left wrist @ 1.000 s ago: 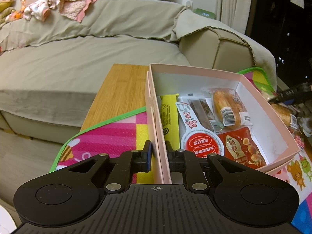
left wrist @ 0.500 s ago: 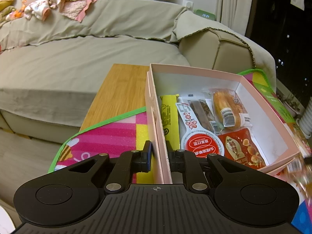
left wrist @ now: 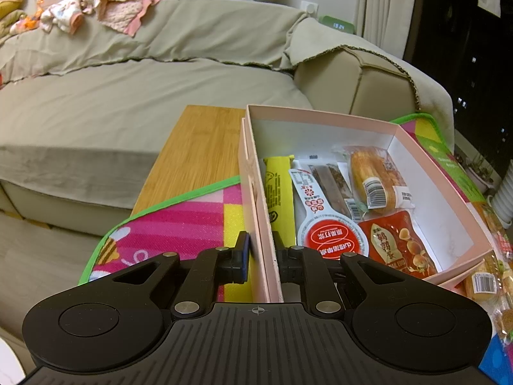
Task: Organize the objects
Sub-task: 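Shift the right gripper to the bagged bread roll and grasp it, then lift the bread roll with the right gripper and drop it into the box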
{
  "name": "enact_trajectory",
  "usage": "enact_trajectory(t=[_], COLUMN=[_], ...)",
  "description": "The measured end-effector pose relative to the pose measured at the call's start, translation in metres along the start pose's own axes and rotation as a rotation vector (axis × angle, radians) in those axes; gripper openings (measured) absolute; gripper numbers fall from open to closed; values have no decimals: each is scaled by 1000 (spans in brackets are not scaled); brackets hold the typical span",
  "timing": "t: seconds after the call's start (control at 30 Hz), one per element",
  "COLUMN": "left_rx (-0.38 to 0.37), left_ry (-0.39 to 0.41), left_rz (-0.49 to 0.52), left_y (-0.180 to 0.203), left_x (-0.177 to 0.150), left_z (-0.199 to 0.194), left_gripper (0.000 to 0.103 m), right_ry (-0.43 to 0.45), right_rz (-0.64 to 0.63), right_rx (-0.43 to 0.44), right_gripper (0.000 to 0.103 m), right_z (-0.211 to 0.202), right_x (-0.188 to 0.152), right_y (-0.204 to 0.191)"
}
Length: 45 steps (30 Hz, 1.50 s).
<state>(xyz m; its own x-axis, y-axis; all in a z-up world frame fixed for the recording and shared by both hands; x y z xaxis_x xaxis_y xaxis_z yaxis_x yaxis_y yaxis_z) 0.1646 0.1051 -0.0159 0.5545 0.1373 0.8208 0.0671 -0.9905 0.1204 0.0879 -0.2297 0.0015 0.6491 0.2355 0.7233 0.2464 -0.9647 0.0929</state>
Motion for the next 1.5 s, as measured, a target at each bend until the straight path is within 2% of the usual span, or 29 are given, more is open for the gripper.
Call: enact_trajectory(t=[0.07,0.1,0.17,0.23,0.27,0.33,0.43,0.5,0.53,0.67,0.73,0.97,1.1,1.27,1.5], left_rx=[0,1,1,2,4,6,6,7,6,-2,2,12,10,10,3], left_ry=[0,0,0,-1,-1,-3,-2,-1,0,5,3,-2,-3,-4,-6], left_rz=[-1,-2,-2,-1,2,7,6,5,6,6,13,35,32,31,24], left_y=[0,0,0,0,0,1,1,2,2,1,1,2,2,2,1], left_x=[0,0,0,0,0,0,-1,-1,-1,-1,0,4,4,3,3], left_z=[0,0,0,0,0,-1,-1,-1,-1,-1,1,7,8,6,6], left_gripper=[16,16,16,16,16,16,16,16,16,16,15,14,13,13,13], right_ry=[53,76,113,130,130,117,89,81,74,58,68,78,82,188,359], right_rz=[-22,-6,54,115,133,136,61,35,36,30,21,-22,-36,-32,-24], right_rx=[-10,16,82,144,162,184,169,194,203,208,208,220,280,368,437], right_gripper=[63,64,73,78,87,97,97,97,96,71,66,59,58,58,58], right_z=[-8,-12,-14,-7,0,17,47,62,67,64,52,-8,-41,-73,-76], right_x=[5,10,23,36,40,46,52,55,55,54,53,45,52,93,177], right_y=[-5,-7,-12,-18,-22,-33,-49,-56,-58,-63,-62,-60,-68,-86,-118])
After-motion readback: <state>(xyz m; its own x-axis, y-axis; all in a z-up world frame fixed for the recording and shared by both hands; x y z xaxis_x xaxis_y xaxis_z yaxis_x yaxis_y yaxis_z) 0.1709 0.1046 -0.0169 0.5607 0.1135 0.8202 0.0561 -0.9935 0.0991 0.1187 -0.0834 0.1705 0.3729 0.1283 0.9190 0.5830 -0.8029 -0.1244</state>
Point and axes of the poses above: each gripper's, at about its wrist camera, not at the fingertips, and z roughly the way its jaws point, y to its right, x to its top, the point moved 7 cm from there along z, roughly the way its jaws point, and after that the axes turned 8 degrees about y, right-handed, at the moved point
